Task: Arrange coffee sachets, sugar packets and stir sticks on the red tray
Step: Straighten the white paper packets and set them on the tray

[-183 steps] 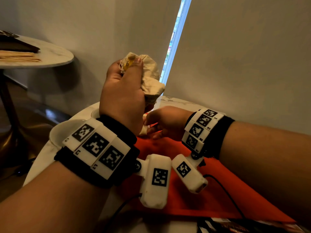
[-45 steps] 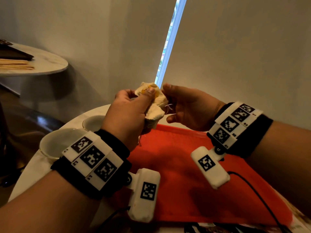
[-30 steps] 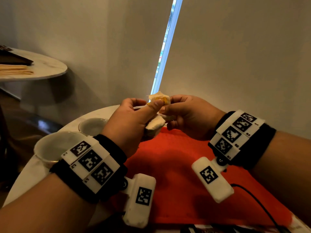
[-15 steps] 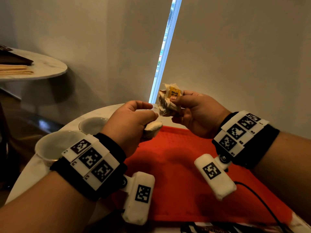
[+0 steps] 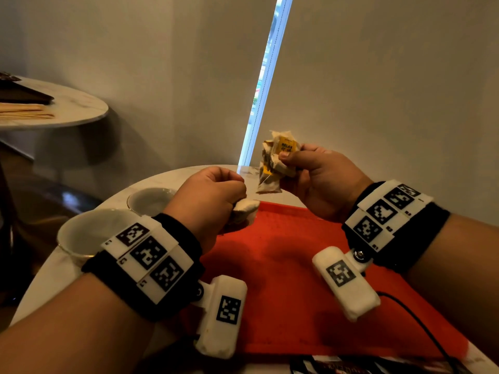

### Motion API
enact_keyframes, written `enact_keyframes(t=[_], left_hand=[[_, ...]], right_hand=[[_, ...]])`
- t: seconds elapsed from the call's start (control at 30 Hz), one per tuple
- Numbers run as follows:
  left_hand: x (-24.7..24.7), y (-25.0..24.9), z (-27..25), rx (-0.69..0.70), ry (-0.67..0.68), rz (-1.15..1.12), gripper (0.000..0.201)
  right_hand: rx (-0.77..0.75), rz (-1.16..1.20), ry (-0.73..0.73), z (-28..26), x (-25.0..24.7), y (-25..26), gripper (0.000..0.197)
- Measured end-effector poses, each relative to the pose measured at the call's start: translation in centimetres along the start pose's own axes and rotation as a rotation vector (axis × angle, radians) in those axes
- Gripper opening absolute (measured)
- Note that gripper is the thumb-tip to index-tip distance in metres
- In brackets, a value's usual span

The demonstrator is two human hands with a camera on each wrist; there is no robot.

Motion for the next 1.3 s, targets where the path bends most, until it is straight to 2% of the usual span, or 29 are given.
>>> enact_keyframes(t=[0.13, 0.27, 0.37, 0.5, 0.6, 0.77, 0.83, 0.9, 0.97, 1.03, 1.07, 1.1, 1.17, 1.23, 1.3], left_hand=[[0.0, 0.4, 0.1, -0.038, -0.005, 0.03, 0.016], [-0.2, 0.5, 0.3, -0.044, -0.022, 0.047, 0.002], [-0.7, 0.9, 0.9, -0.017, -0.065, 0.082, 0.015], [-1.0, 0.7, 1.1, 0.03, -0.104, 0.045, 0.034], [-1.0, 0.2, 0.8, 0.05, -0.126, 0.067, 0.051], [-2.3, -0.2, 0.7, 0.109, -0.236, 0.194, 0.058], [-1.9, 0.2, 0.9, -0.012, -0.167, 0.086, 0.068], [-1.0, 0.6, 0.8, -0.109, -0.023, -0.079, 0.072], [-0.1, 0.3, 0.2, -0.105, 0.087, -0.095, 0.059], [0.6, 0.0, -0.3, -0.067, 0.179, -0.075, 0.035], [0.7, -0.2, -0.5, -0.054, 0.205, -0.068, 0.031], [0.6, -0.3, -0.6, -0.05, 0.219, -0.071, 0.035], [0.7, -0.5, -0.8, -0.07, 0.229, -0.079, 0.055], [0.3, -0.6, -0.8, -0.085, 0.189, -0.088, 0.071], [-0.1, -0.7, -0.5, -0.06, 0.185, -0.088, 0.056]], right_hand=[[-0.055, 0.07, -0.082, 0.1, -0.8, 1.2, 0.015], [0.0, 0.101, 0.092, -0.5, 0.6, 1.2, 0.039], [0.064, 0.14, 0.178, -1.0, 2.1, 0.4, 0.03], [0.142, 0.19, 0.193, -1.3, 3.5, -0.6, 0.029], [0.205, 0.112, 0.201, -1.2, 3.7, -2.0, 0.04], [0.261, 0.031, 0.125, -0.8, 3.2, -3.4, 0.048], [0.265, 0.006, 0.096, -0.7, 3.0, -3.4, 0.05], [0.266, -0.032, 0.085, -0.8, 2.7, -3.4, 0.049], [0.258, -0.045, 0.067, -0.9, 2.6, -3.3, 0.04], [0.246, -0.038, 0.048, -0.9, 2.3, -3.2, 0.027], [0.243, -0.031, 0.041, -0.9, 2.3, -3.2, 0.029], [0.249, -0.031, 0.037, -1.0, 2.4, -3.3, 0.034], [0.269, -0.052, 0.033, -1.1, 2.4, -3.4, 0.037], [0.282, -0.061, 0.026, -1.2, 2.3, -3.3, 0.031], [0.279, -0.056, 0.011, -1.3, 2.0, -3.0, 0.027]])
Point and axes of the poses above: each hand's wrist, its own z-axis towards the middle knuckle, its own x-axis out of the palm, y = z × x, the point moved 5 cm from there along z, towards the middle knuckle, and after that the axes turned 7 degrees about y, right-handed, at the moved point
